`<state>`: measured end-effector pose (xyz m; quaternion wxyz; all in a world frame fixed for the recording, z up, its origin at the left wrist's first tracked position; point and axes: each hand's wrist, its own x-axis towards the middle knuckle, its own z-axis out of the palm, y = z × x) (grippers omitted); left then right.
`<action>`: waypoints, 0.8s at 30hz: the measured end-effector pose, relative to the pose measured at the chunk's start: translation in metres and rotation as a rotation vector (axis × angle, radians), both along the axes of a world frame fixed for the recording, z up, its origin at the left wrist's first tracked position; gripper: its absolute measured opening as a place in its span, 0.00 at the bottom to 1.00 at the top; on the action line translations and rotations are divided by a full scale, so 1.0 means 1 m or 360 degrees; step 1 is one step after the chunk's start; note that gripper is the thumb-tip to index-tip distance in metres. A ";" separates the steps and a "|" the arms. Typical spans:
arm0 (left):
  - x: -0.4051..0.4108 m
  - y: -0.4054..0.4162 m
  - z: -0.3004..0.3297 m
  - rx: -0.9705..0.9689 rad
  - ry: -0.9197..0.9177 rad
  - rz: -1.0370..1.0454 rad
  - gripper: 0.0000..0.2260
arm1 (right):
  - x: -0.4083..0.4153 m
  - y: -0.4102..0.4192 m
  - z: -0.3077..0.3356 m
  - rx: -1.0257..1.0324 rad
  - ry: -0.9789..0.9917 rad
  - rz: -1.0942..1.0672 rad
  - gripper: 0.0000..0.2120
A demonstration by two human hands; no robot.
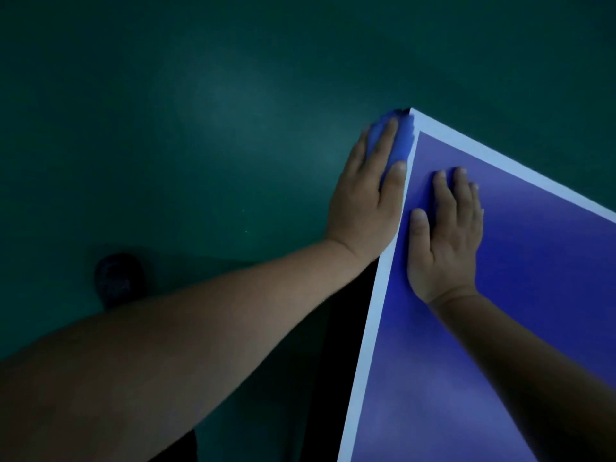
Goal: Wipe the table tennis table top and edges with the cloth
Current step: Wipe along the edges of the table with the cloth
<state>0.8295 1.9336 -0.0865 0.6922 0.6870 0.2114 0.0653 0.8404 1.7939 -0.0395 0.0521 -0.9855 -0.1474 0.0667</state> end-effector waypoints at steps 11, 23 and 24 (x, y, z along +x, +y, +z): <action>-0.064 -0.024 0.005 -0.0270 0.0258 -0.0096 0.27 | 0.027 0.020 -0.007 0.0075 -0.0118 0.0036 0.29; -0.064 -0.026 0.017 -0.0039 0.0249 0.0104 0.25 | 0.027 0.020 -0.007 0.0111 -0.0158 0.0073 0.28; -0.056 -0.022 0.016 -0.0056 0.0266 0.0125 0.25 | 0.027 0.020 -0.007 0.0119 -0.0155 0.0072 0.28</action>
